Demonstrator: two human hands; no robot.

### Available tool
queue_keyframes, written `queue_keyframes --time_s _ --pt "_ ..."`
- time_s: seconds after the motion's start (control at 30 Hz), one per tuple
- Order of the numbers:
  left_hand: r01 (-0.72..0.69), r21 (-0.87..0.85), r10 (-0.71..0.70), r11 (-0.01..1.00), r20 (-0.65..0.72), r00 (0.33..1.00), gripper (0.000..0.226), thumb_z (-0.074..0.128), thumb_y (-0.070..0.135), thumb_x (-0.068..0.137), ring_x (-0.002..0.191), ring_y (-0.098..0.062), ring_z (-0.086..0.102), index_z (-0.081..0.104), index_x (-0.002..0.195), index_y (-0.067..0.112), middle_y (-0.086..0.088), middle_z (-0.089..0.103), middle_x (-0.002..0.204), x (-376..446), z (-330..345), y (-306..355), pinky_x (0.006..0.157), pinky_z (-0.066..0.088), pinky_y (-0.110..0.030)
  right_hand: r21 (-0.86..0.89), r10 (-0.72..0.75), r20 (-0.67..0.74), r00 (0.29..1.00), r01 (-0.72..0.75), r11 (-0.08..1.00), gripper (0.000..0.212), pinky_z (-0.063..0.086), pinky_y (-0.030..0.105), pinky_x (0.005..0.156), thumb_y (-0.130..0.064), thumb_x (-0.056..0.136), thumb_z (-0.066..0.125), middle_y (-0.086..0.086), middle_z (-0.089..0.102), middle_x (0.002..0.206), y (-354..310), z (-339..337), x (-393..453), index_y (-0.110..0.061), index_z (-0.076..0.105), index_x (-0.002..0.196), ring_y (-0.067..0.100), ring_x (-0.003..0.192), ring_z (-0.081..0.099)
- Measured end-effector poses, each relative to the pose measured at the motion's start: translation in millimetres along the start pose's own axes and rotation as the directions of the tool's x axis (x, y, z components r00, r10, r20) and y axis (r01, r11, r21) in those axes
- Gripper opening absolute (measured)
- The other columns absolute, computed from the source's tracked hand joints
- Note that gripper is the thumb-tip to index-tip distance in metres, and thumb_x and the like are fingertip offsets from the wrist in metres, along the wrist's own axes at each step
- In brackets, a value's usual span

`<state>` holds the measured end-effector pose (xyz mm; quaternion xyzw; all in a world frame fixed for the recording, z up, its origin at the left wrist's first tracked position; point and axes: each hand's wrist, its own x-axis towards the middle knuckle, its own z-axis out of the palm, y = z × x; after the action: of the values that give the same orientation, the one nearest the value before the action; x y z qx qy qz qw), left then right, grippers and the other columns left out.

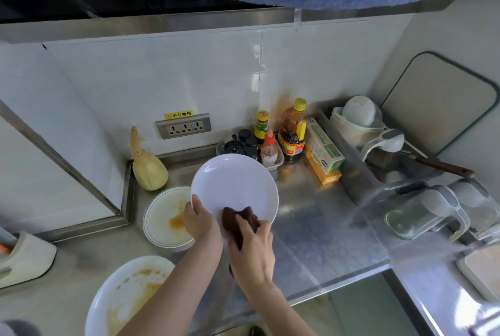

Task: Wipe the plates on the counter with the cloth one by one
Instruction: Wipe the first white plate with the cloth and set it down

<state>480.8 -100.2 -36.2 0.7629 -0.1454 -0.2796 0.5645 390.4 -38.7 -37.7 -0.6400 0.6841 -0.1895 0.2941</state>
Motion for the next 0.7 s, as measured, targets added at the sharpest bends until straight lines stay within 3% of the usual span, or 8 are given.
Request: queue_keyframes --time_s 0.13,0.27,0.33,0.4,0.5,0.6,0.63,0.7 --pt "0.039 0.016 -0.039 0.999 0.03 0.999 0.041 0.032 0.033 0.1 0.105 -0.037 0.057 0.057 0.112 0.003 -0.02 0.06 0.113 8.1 -8.4 -10.6 0.095 0.047 -0.047 -0.03 -0.158 0.055 0.986 0.16 0.987 0.041 0.048 0.033 0.079 -0.037 0.093 0.045 -0.001 0.034 0.123 3.3 1.9 -8.0 -0.042 0.044 0.134 0.022 0.114 0.042" --pt "0.006 0.042 -0.008 0.999 0.058 0.998 0.039 0.033 0.033 0.099 0.094 -0.034 0.057 0.058 0.104 0.004 -0.017 0.061 0.102 24.1 -22.0 -20.1 0.09 0.048 -0.047 -0.148 -0.299 -0.007 0.954 0.295 0.944 0.039 0.051 0.037 0.052 -0.03 0.083 0.055 0.003 0.046 0.118 25.6 6.2 -4.3 -0.038 0.054 0.122 0.027 0.101 0.053" --pt "-0.057 0.098 0.048 0.994 0.085 0.995 0.039 0.034 0.031 0.099 0.08 -0.032 0.053 0.054 0.085 0.001 -0.014 0.057 0.082 30.5 -28.0 -20.6 0.076 0.046 -0.043 -0.246 -0.298 -0.084 0.951 0.27 0.931 0.042 0.051 0.038 0.045 -0.024 0.081 0.062 0.006 0.049 0.116 39.6 4.0 1.5 -0.033 0.056 0.121 0.03 0.097 0.055" --pt "-0.118 0.176 0.095 0.977 0.132 0.987 0.04 0.035 0.027 0.1 0.07 -0.028 0.046 0.048 0.073 0.001 -0.008 0.049 0.066 36.3 -34.5 -21.7 0.068 0.037 -0.035 -0.279 -0.164 -0.13 0.978 0.123 0.952 0.041 0.053 0.041 0.058 -0.027 0.089 0.056 0.007 0.043 0.123 55.2 -4.3 12.9 -0.032 0.051 0.129 0.031 0.105 0.05" --pt "-0.11 0.249 0.06 0.962 0.203 0.977 0.04 0.037 0.029 0.099 0.076 -0.03 0.049 0.056 0.08 -0.001 -0.013 0.055 0.075 43.0 -38.3 -32.9 0.072 0.037 -0.036 0.107 0.203 -0.231 0.951 -0.183 0.977 0.04 0.052 0.043 0.079 -0.035 0.095 0.049 0.007 0.042 0.127 76.1 -16.8 32.8 -0.031 0.045 0.134 0.028 0.106 0.052" --pt "-0.053 0.272 -0.026 0.961 0.279 0.96 0.034 0.039 0.029 0.099 0.083 -0.03 0.052 0.057 0.087 0.002 -0.015 0.057 0.086 35.1 -30.4 -48.5 0.077 0.039 -0.037 0.781 0.486 0.088 0.87 -0.363 0.508 0.031 0.053 0.034 0.06 -0.03 0.093 0.057 0.01 0.061 0.094 81.2 -24.3 43.8 -0.019 0.053 0.121 0.023 0.074 0.06" --pt "-0.039 0.282 -0.051 0.959 0.307 0.95 0.033 0.04 0.029 0.098 0.083 -0.031 0.052 0.055 0.085 0.003 -0.015 0.057 0.085 30.6 -26.4 -53.8 0.077 0.04 -0.038 0.826 0.482 0.175 0.858 -0.395 0.402 0.028 0.051 0.031 0.053 -0.028 0.09 0.062 0.01 0.062 0.085 84.2 -25.1 44.7 -0.017 0.055 0.116 0.022 0.068 0.059" --pt "-0.005 0.295 -0.099 0.956 0.337 0.936 0.034 0.041 0.029 0.098 0.079 -0.029 0.049 0.05 0.075 0.006 -0.013 0.053 0.077 23.1 -20.0 -63.5 0.073 0.036 -0.036 0.775 0.446 0.236 0.863 -0.444 0.449 0.035 0.053 0.033 0.056 -0.019 0.083 0.071 0.011 0.065 0.088 92.0 -23.5 45.9 -0.016 0.055 0.114 0.026 0.073 0.062"
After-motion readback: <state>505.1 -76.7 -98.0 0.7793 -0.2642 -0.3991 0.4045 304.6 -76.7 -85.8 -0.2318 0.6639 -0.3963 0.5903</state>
